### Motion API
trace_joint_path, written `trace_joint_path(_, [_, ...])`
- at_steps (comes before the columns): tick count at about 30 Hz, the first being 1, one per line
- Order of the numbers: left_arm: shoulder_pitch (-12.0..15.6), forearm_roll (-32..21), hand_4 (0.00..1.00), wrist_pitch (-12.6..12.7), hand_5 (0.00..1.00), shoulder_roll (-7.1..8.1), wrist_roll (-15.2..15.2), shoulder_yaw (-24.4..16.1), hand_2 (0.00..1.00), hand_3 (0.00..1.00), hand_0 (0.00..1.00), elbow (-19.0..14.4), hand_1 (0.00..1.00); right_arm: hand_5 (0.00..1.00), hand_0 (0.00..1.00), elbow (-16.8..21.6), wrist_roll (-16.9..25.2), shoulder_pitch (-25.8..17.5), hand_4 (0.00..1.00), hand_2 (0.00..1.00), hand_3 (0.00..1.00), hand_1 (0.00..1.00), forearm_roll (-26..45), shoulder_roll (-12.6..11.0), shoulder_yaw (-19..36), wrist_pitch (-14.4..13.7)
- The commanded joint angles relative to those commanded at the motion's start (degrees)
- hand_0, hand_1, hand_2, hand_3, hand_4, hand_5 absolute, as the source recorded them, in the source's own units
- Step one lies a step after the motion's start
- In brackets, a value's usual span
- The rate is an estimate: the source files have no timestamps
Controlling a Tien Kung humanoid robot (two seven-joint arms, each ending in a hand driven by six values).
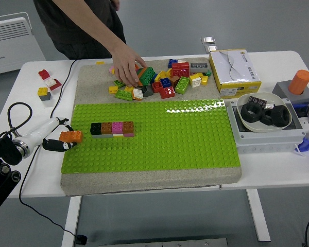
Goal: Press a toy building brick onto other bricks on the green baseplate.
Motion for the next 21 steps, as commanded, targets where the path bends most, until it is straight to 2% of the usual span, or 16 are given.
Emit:
trace_joint_path(10, [0.3, -0.9, 0.686, 0.2, 0.227, -0.16, -0.8, 0.0, 0.895, 0.533, 0.925, -0.2, 0.919, 0.998, 0.698, 0.0, -0.1, -0.2, 0.82, 0.757, 0.817, 0.685, -1.5, 0.0, 1.8, 0.1])
trace_joint_path(11, [0.3, -0.9, 0.716, 0.2, 0.132, -0.19, -0.9, 0.0, 0.874, 0.515, 0.917, -0.2, 0.912, 0.998, 0.697, 0.0, -0.1, -0.2, 0.82, 0.756, 0.813, 0.683, -1.6, 0.0, 1.9, 0.1])
trace_joint_path(16, [0.3, -1.3, 0.716, 0.4, 0.132, -0.32, -1.2, 0.2, 0.874, 0.515, 0.917, -0.2, 0.912, 0.998, 0.697, 0.0, -0.1, -0.2, 0.82, 0.756, 0.813, 0.683, -1.8, 0.0, 2.0, 0.1])
trace_joint_path(17, [0.3, -1.3, 0.747, 0.4, 0.017, -0.34, -1.3, 0.2, 0.862, 0.494, 0.906, -0.2, 0.905, 0.998, 0.697, 0.0, -0.1, -0.2, 0.82, 0.755, 0.811, 0.682, -1.8, 0.0, 2.0, 0.1])
trace_joint_path(21, [0.3, -1.4, 0.747, 0.6, 0.017, -0.42, -1.4, 0.0, 0.862, 0.494, 0.906, -0.2, 0.905, 0.998, 0.697, 0.0, -0.1, -0.1, 0.82, 0.755, 0.811, 0.682, -1.8, 0.0, 2.1, 0.1])
